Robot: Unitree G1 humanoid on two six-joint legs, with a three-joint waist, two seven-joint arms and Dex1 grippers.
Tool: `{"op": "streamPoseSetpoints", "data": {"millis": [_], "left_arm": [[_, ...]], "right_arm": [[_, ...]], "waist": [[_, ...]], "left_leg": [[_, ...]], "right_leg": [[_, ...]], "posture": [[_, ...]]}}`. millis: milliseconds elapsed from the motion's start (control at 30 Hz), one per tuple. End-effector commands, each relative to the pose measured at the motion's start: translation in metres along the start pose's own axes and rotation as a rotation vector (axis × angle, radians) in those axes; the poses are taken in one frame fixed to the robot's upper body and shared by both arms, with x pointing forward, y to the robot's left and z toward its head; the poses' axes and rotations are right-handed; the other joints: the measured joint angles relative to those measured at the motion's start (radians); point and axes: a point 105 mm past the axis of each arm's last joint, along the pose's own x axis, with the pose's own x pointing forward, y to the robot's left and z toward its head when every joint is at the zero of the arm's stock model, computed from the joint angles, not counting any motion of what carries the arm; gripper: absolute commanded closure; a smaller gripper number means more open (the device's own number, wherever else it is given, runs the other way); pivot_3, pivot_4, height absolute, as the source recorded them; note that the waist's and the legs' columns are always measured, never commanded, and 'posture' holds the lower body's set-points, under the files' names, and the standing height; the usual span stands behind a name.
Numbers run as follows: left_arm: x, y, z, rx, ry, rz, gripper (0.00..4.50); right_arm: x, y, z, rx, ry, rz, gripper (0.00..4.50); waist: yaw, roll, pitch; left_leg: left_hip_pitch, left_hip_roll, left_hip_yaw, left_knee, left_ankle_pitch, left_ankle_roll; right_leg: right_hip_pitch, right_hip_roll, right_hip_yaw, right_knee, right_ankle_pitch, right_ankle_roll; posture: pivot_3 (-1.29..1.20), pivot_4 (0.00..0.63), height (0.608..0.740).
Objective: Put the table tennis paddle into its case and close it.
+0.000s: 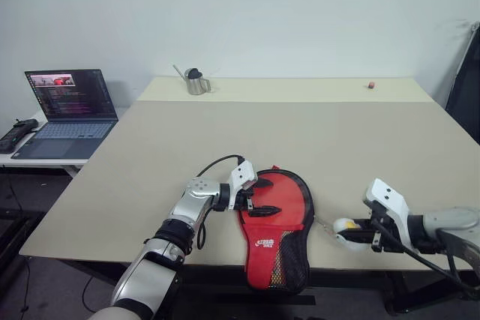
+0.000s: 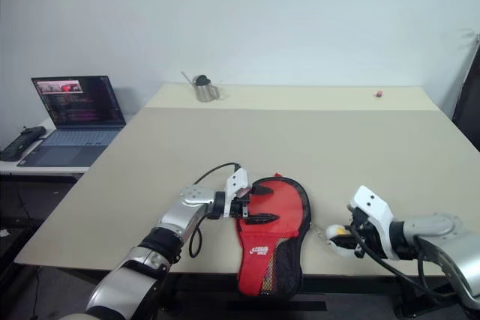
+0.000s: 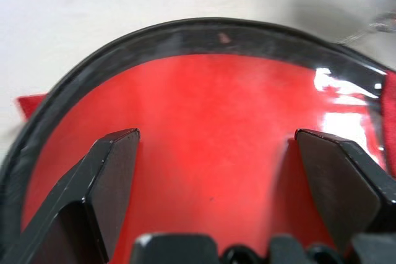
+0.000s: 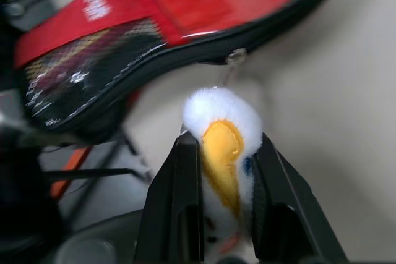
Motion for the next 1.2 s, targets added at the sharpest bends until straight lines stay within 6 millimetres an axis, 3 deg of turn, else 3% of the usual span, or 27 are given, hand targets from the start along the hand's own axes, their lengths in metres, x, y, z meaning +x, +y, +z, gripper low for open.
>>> {"op": "streamPoseSetpoints", "data": {"millis": [33, 267, 433, 533, 800, 867, 900, 1067, 1200], "left_arm": [[-0.004, -0.01, -0.044, -0.096, 0.141, 0.005, 0.12], [-0.004, -0.009, -0.044, -0.095, 0.139, 0.012, 0.12], [-0.003, -0.009, -0.044, -0.095, 0.139, 0.015, 0.12], [-0.002, -0.008, -0.043, -0.092, 0.135, 0.021, 0.12], [-0.001, -0.007, -0.043, -0.087, 0.129, 0.033, 0.12], [-0.001, -0.006, -0.042, -0.086, 0.125, 0.039, 0.12], [-0.001, -0.006, -0.042, -0.085, 0.123, 0.043, 0.12], [-0.005, 0.0, -0.029, -0.066, 0.069, 0.08, 0.12], [-0.018, 0.004, -0.002, -0.043, -0.025, 0.091, 0.12]], "right_arm": [[-0.003, 0.022, -0.003, -0.004, 0.017, 0.088, 3.99], [-0.003, 0.029, -0.012, 0.02, 0.03, 0.097, 3.99], [0.005, 0.017, -0.011, 0.041, 0.021, 0.01, 4.01], [-0.001, 0.014, -0.006, 0.083, -0.007, 0.014, 4.01], [-0.008, 0.017, -0.006, 0.088, 0.011, 0.027, 1.34], [-0.009, 0.014, -0.004, 0.084, 0.001, 0.012, 1.34], [-0.01, 0.011, -0.002, 0.077, -0.006, 0.002, 1.34], [-0.026, -0.031, 0.047, 0.015, -0.226, -0.114, 1.34], [-0.015, -0.062, 0.064, -0.014, -0.302, -0.187, 1.34]], "waist": [[0.001, 0.0, 0.0], [0.001, 0.001, -0.001], [0.001, 0.0, -0.001], [-0.001, 0.001, -0.001], [-0.002, 0.0, -0.002], [-0.002, 0.0, -0.002], [-0.002, 0.0, -0.002], [-0.007, 0.0, -0.002], [-0.02, -0.003, 0.0]], "left_leg": [[0.0, 0.0, 0.0, 0.0, 0.0, 0.0], [0.0, 0.0, -0.002, 0.0, -0.004, 0.002], [0.0, 0.001, -0.002, 0.0, -0.007, 0.002], [0.001, 0.001, -0.002, 0.0, -0.007, 0.002], [0.001, 0.001, -0.002, 0.0, -0.007, 0.003], [0.001, 0.001, -0.002, 0.0, -0.007, 0.003], [0.002, 0.002, -0.001, 0.001, -0.007, 0.003], [0.003, 0.002, -0.001, 0.001, -0.006, 0.003], [0.002, 0.003, -0.001, 0.0, -0.006, 0.003]], "right_leg": [[0.0, 0.0, 0.0, -0.001, 0.0, 0.0], [0.006, 0.0, -0.004, -0.01, 0.0, 0.001], [0.007, 0.0, -0.005, -0.011, -0.001, 0.001], [0.007, 0.0, -0.005, -0.011, -0.001, 0.001], [0.007, 0.0, -0.005, -0.011, -0.001, 0.001], [0.008, 0.0, -0.005, -0.011, -0.001, 0.001], [0.008, 0.0, -0.005, -0.011, -0.001, 0.001], [0.008, 0.001, -0.004, -0.011, 0.0, 0.002], [0.007, 0.003, -0.004, -0.01, 0.0, 0.002]], "posture": [[0.0, 0.15, 0.74], [0.0, 0.15, 0.74], [0.0, 0.15, 0.74], [0.0, 0.15, 0.74], [0.0, 0.15, 0.74], [0.0, 0.15, 0.74], [0.0, 0.15, 0.74], [0.0, 0.15, 0.74], [0.0, 0.15, 0.74]]}}
